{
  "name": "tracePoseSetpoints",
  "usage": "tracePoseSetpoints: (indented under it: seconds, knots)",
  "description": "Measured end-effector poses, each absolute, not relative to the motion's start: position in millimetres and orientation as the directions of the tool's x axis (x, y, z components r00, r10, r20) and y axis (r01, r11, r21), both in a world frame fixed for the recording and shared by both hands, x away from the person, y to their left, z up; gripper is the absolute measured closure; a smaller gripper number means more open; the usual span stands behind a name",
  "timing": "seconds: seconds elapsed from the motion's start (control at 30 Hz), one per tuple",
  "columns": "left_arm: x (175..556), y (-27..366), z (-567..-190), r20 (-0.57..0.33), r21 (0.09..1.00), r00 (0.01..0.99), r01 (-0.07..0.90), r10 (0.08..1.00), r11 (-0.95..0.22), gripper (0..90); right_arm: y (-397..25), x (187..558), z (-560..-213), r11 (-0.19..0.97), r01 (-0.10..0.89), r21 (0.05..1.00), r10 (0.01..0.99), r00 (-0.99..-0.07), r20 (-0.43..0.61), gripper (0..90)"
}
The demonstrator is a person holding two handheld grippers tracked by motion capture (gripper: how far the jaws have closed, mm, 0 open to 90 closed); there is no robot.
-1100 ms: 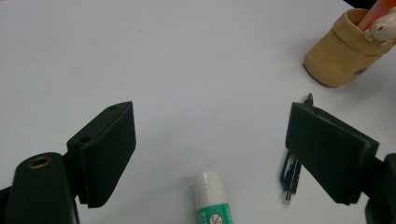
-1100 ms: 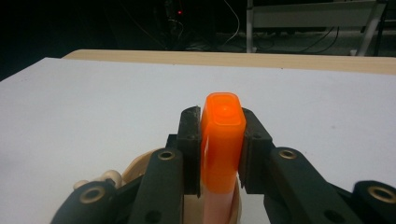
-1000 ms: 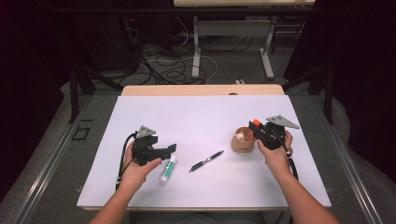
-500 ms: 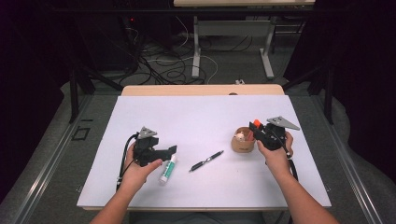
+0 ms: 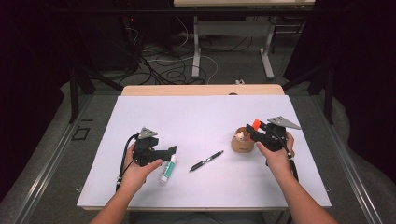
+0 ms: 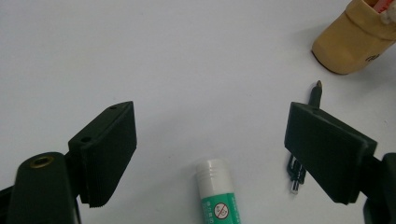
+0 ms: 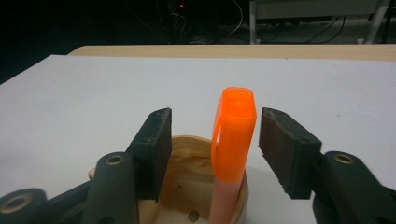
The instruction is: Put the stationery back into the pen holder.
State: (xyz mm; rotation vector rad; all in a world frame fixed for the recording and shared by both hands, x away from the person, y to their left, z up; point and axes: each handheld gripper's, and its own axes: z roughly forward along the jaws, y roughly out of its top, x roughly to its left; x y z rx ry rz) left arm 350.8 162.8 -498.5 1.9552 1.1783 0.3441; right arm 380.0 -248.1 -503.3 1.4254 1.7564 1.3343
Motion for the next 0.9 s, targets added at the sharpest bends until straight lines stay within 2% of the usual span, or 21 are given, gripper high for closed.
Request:
tracePoseSetpoints:
  seconds: [0.23,0.37,0.47,0.63,0.9]
  knots:
    - [350,162,-497,-0.152,0.754,0.535,0.606,0.831,-0.253,22.0,-255,371,-492,-0.014,0.421,0.907,0.935,-0.317,0.161,39.4]
    - [350,163,-495,-0.147,0.752,0.535,0.607,0.832,-0.258,24.1,-262,362,-487,0.001,0.421,0.907,0.941,-0.306,0.141,30.7]
    - [351,164,-495,-0.154,0.748,0.540,0.611,0.828,-0.259,25.2,-267,355,-484,-0.024,0.414,0.910,0.941,-0.297,0.160,22.4]
    - [351,163,-494,-0.174,0.728,0.539,0.634,0.824,-0.260,27.9,-273,342,-482,-0.066,0.430,0.900,0.937,-0.284,0.204,15.3]
    - [352,164,-498,-0.223,0.664,0.521,0.700,0.824,-0.263,29.8,-276,331,-486,-0.108,0.497,0.861,0.919,-0.281,0.277,15.3]
